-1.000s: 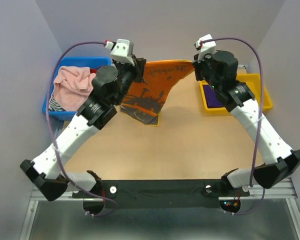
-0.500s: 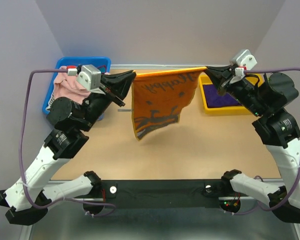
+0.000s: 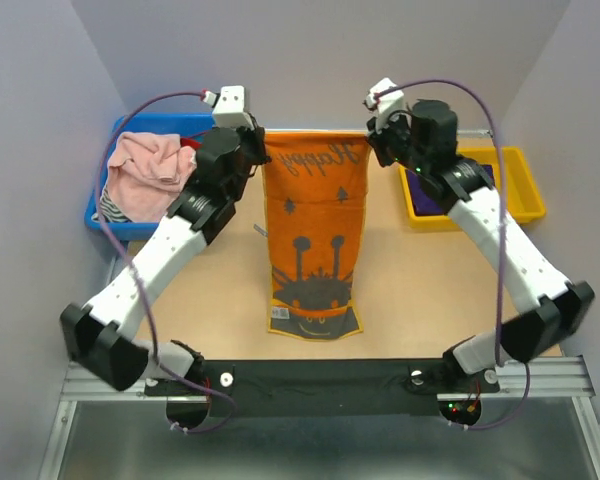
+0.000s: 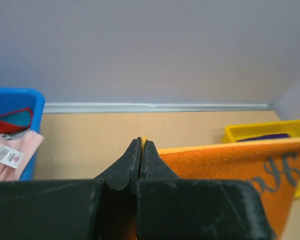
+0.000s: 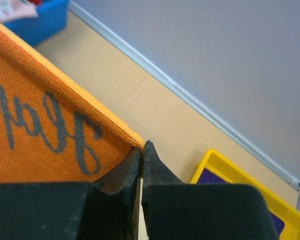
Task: Fold and stack the towels
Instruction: Flatten out the crumpled towel
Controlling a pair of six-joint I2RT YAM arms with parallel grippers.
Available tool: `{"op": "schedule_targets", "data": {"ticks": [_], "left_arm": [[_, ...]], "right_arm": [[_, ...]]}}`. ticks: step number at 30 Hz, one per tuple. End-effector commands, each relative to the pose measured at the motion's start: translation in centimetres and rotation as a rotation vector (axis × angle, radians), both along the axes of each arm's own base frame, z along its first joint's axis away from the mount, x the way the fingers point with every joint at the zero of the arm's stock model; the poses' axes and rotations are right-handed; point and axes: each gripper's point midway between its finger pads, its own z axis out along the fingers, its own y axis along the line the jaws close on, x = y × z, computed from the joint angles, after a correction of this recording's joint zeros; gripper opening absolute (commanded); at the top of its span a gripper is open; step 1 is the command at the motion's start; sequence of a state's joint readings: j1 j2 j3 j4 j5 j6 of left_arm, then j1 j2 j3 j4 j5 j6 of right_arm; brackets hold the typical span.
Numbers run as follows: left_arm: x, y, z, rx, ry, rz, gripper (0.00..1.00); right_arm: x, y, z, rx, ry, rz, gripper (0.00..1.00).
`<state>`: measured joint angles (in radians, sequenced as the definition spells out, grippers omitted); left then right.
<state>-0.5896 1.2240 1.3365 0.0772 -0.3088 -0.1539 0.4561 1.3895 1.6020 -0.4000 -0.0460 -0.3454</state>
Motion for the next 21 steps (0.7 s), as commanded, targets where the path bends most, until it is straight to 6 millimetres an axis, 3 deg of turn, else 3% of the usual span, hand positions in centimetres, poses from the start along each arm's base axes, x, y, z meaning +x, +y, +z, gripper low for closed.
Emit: {"op": "schedule_targets", "data": {"ticks": [1, 2, 4, 5, 7, 9, 13, 15, 21], "left_arm": [[6.7, 2.3, -5.0, 0.000, 0.088, 0.148, 0.00], [9.0, 2.3, -6.8, 0.010, 0.121, 0.156, 0.00], [11.2, 2.2, -8.7, 0.026, 0.155, 0.153, 0.00], [12.6, 2.5, -8.7, 0.027, 0.153, 0.152, 0.00], [15.3, 2.2, -11.0, 0.050, 0.195, 0.162, 0.00], [17.5, 2.5, -13.3, 0.065, 0.234, 0.176, 0.00], [19.5, 2.6, -16.3, 0.076, 0.282, 0.157, 0.00], [20.0, 2.3, -16.8, 0.084, 0.282, 0.133, 0.00], [19.7, 1.9, -20.3, 0.127, 0.340, 0.090, 0.00]], "right_arm": [[5.8, -2.0, -3.3, -0.071, 0.024, -0.159, 0.00], [6.9, -2.5, -4.3, -0.074, 0.039, -0.174, 0.00], [8.8, -2.4, -5.7, -0.063, 0.051, -0.177, 0.01], [10.3, -2.7, -7.5, -0.067, 0.079, -0.189, 0.01], [12.3, -2.6, -9.7, -0.075, 0.101, -0.193, 0.01], [13.8, -2.7, -10.2, -0.088, 0.091, -0.195, 0.01], [15.7, -2.5, -13.2, -0.135, 0.106, -0.186, 0.01], [16.3, -2.3, -15.4, -0.156, 0.133, -0.178, 0.01], [15.8, -2.1, -19.5, -0.160, 0.208, -0.165, 0.00]]}}
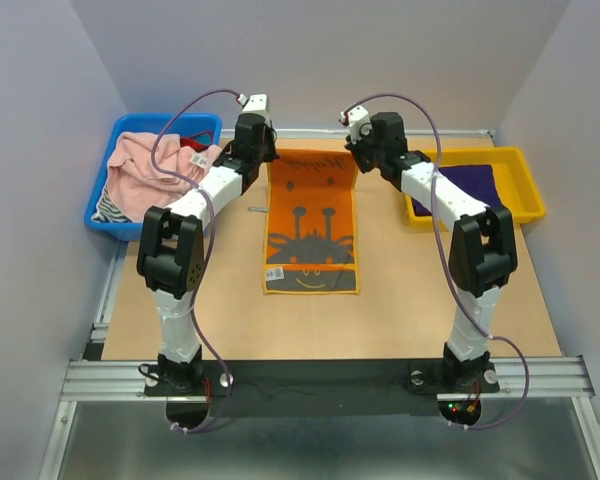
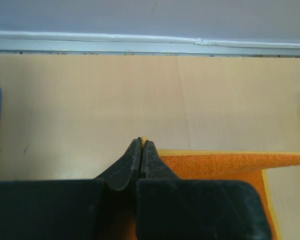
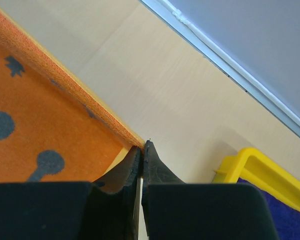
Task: Fold and stack the towels
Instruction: Flatten out the crumpled towel, then fold the towel
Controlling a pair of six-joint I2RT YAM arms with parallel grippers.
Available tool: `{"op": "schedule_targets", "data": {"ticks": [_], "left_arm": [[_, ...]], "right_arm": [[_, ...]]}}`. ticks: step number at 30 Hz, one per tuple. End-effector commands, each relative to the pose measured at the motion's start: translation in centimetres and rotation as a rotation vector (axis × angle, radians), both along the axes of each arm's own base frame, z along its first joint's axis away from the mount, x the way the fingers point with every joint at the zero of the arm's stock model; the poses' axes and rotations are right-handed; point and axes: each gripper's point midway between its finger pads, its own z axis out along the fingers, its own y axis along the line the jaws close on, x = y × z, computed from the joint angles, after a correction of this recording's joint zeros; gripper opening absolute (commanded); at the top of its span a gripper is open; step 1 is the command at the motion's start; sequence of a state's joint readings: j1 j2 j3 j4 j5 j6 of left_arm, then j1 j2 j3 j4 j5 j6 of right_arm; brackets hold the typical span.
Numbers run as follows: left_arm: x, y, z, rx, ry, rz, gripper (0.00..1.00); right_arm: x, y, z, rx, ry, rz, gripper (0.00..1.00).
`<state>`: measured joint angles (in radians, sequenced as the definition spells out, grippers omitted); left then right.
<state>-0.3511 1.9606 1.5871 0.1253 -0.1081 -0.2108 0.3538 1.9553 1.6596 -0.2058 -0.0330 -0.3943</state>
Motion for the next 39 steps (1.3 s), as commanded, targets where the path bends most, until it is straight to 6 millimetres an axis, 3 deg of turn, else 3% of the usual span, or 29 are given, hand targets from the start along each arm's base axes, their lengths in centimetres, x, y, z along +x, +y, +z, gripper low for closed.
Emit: {"op": "schedule_targets", "data": {"ticks": [1, 3, 8, 10, 12, 13, 15, 18, 22, 26, 28, 30, 36, 39], "left_arm": [[0.7, 2.2, 2.6, 0.021, -0.075, 0.035, 0.00], [-0.2, 2.4, 1.3, 0.027, -0.043, 0.030, 0.00], [-3.5, 2.2, 0.4, -0.001, 0.015, -0.021, 0.00], [-4.6, 2.2, 0.3, -0.025, 0.034, -0.027, 0.00], [-6.1, 2.1, -1.5, -0.049, 0.088, -0.040, 0.00], [-7.2, 2.2, -2.2, -0.055, 0.113, -0.042, 0.00], [-8.4, 2.4, -2.1, -0.073, 0.119, -0.036, 0.00], [-10.5, 2.8, -3.4, -0.079, 0.166, -0.027, 0.00], [-12.3, 3.3, -3.6, -0.098, 0.200, -0.011, 0.00], [-15.0, 2.8, -5.6, -0.125, 0.282, -0.039, 0.00], [-15.8, 2.9, -5.8, -0.124, 0.289, -0.032, 0.00], [-17.3, 3.4, -7.2, -0.113, 0.332, -0.020, 0.00], [-19.1, 3.8, -7.3, -0.121, 0.347, -0.016, 0.00], [-19.4, 3.8, -6.2, -0.119, 0.328, -0.025, 0.00]], "right_arm": [[0.7, -1.6, 1.5, 0.023, -0.055, -0.026, 0.01], [-0.6, -1.5, 0.0, 0.033, -0.012, -0.011, 0.00], [-4.1, -1.6, -0.3, 0.082, 0.035, 0.006, 0.00], [-5.6, -1.7, -1.7, 0.104, 0.081, 0.004, 0.00], [-6.7, -1.7, -1.5, 0.133, 0.094, 0.000, 0.00], [-7.7, -1.6, -2.6, 0.140, 0.127, 0.011, 0.00], [-9.3, -1.7, -3.2, 0.159, 0.155, 0.013, 0.01], [-10.9, -2.0, -3.3, 0.184, 0.174, 0.008, 0.00], [-13.0, -1.5, -2.8, 0.231, 0.206, 0.035, 0.00], [-15.3, -1.7, -4.0, 0.250, 0.273, 0.030, 0.00], [-16.3, -1.8, -4.4, 0.257, 0.299, 0.028, 0.01], [-17.5, -1.7, -4.9, 0.281, 0.336, 0.026, 0.00], [-20.5, -0.6, -5.9, 0.361, 0.453, 0.040, 0.00], [-21.2, -0.4, -5.9, 0.368, 0.475, 0.040, 0.01]]}}
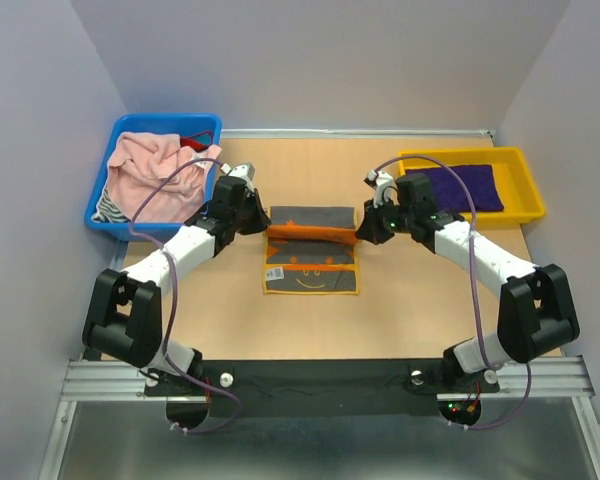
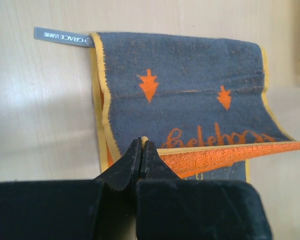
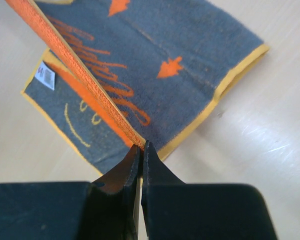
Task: Fold and stack the towels
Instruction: Fold the towel
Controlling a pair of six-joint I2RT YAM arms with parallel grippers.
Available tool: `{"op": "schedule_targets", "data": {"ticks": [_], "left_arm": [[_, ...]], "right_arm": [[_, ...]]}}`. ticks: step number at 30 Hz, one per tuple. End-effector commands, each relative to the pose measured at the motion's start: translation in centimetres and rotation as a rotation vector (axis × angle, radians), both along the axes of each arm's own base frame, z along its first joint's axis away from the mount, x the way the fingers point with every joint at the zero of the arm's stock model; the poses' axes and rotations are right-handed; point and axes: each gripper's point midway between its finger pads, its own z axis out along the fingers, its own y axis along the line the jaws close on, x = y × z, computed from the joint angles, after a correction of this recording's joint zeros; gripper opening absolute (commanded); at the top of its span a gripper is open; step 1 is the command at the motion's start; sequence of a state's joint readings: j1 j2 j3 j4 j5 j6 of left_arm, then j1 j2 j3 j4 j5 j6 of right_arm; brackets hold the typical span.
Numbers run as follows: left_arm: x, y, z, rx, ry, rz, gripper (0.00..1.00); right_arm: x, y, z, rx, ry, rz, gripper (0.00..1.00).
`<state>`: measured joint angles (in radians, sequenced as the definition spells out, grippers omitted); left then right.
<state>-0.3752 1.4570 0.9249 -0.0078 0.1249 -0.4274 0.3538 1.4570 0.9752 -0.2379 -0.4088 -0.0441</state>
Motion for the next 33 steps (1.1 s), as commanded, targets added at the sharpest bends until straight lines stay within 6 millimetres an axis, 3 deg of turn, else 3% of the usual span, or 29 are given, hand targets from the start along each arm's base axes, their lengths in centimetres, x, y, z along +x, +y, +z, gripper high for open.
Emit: {"op": "schedule_targets", "data": {"ticks": [1, 5, 9, 18, 25, 33], "left_arm": [[-0.2, 3.0, 1.8, 0.081, -0.045, 0.082, 0.00], [-1.4, 3.2, 1.7, 0.086, -0.029, 0.082, 0.00], [-2.5, 3.5, 0.5, 0.088, 0.006, 0.093, 0.00], [-5.0, 2.9, -5.4, 0.094, 0.162, 0.094, 0.00], [-4.5, 3.5, -8.5, 0.131, 0.223, 0.161, 0.00], [-3.3, 3.5, -10.4, 0.156, 0.259, 0.189, 0.00]], "right_arm": [[-1.2, -1.4, 0.3, -0.016, 0.045, -0.065, 0.00], [-2.0, -1.3, 0.3, 0.004, 0.093, -0.079, 0.01], [-3.0, -1.3, -1.1, 0.005, 0.161, -0.080, 0.01], [-3.3, -3.4, -6.2, -0.113, 0.267, -0.196, 0.01], [-2.6, -4.5, -10.4, -0.215, 0.349, -0.248, 0.00], [0.0, -6.0, -12.6, -0.325, 0.342, -0.329, 0.00]]}}
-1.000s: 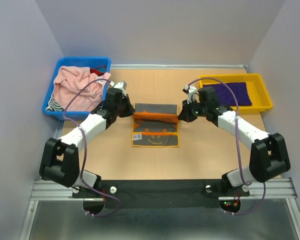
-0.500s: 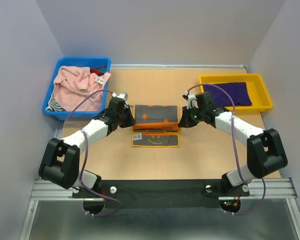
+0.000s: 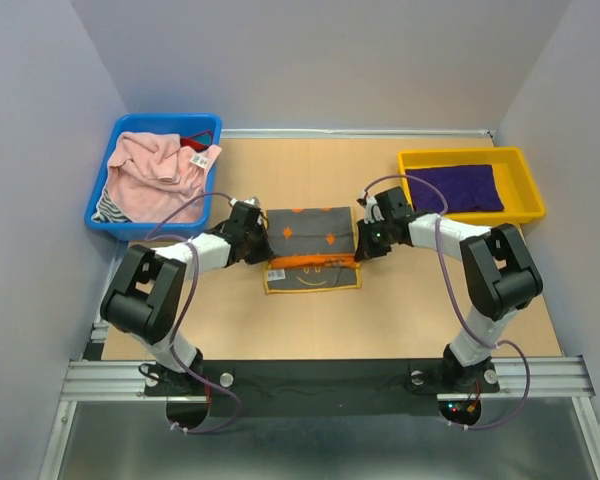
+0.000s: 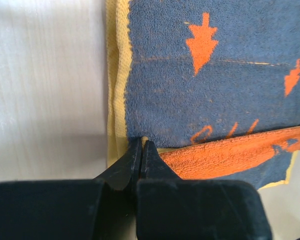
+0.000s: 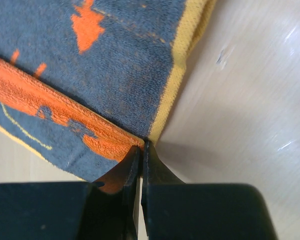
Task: Fold and stack the towels
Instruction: Fold the towel
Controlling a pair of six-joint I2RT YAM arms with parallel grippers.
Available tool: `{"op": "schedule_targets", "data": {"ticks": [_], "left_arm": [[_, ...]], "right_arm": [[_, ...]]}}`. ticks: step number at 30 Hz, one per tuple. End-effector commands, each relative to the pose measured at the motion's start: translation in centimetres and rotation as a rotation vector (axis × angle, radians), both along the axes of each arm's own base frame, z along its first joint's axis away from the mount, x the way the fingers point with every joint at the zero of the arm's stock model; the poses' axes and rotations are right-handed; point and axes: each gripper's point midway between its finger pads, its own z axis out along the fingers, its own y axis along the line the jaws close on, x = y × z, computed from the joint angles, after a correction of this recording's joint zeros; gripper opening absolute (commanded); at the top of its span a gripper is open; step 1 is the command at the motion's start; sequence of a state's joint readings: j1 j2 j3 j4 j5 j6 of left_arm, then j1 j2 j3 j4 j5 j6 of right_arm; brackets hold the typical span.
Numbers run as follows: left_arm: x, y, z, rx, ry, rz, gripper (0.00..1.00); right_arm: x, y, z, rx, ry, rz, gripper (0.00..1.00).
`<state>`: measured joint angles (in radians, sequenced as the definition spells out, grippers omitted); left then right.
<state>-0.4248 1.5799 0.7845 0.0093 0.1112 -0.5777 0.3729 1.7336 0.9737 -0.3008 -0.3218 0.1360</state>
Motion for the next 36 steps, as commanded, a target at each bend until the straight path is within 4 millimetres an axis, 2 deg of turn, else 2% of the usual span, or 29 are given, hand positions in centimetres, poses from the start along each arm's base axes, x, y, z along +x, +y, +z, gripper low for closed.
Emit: {"op": "schedule_targets", "data": {"ticks": [1, 3, 5, 6, 8, 9, 13, 17, 23, 26, 32, 36], "left_arm": [[1.8, 3.8, -1.1, 0.162, -0.012, 0.104, 0.00], [2.8, 3.6, -0.5, 0.160, -0.028, 0.112, 0.00], [3.4, 3.5, -0.4, 0.160, -0.031, 0.112, 0.00], [4.2, 3.1, 0.3, 0.155, -0.053, 0.108, 0.00], [4.6, 3.1, 0.7, 0.162, -0.056, 0.099, 0.00], [5.1, 2.9, 1.6, 0.161, -0.074, 0.097, 0.00], [5.5, 3.5, 4.5, 0.183, -0.147, 0.088, 0.00], [5.8, 4.5, 7.0, 0.226, -0.206, 0.095, 0.00], [5.9, 5.6, 9.6, 0.269, -0.257, 0.115, 0.00], [5.5, 5.3, 10.1, 0.251, -0.258, 0.100, 0.00], [3.7, 4.4, 9.3, 0.183, -0.220, 0.076, 0.00], [2.6, 4.8, 8.8, 0.175, -0.212, 0.087, 0.00]], "right_arm": [[2.7, -5.5, -1.6, -0.262, -0.047, -0.120, 0.01], [3.8, -6.2, -1.4, -0.296, -0.073, -0.135, 0.00], [5.3, -6.1, -0.3, -0.290, -0.110, -0.143, 0.00], [5.9, -6.6, 0.2, -0.310, -0.131, -0.154, 0.00], [6.9, -6.1, 1.6, -0.290, -0.168, -0.150, 0.00], [7.1, -6.0, 2.2, -0.281, -0.183, -0.146, 0.00], [7.1, -5.3, 5.2, -0.228, -0.252, -0.115, 0.01], [6.8, -5.1, 7.1, -0.204, -0.293, -0.104, 0.01], [6.8, -4.4, 10.0, -0.151, -0.343, -0.086, 0.00], [6.7, -4.1, 10.9, -0.135, -0.354, -0.080, 0.00], [5.5, -4.4, 10.7, -0.135, -0.332, -0.080, 0.00], [4.8, -4.7, 10.4, -0.139, -0.323, -0.085, 0.00]]}}
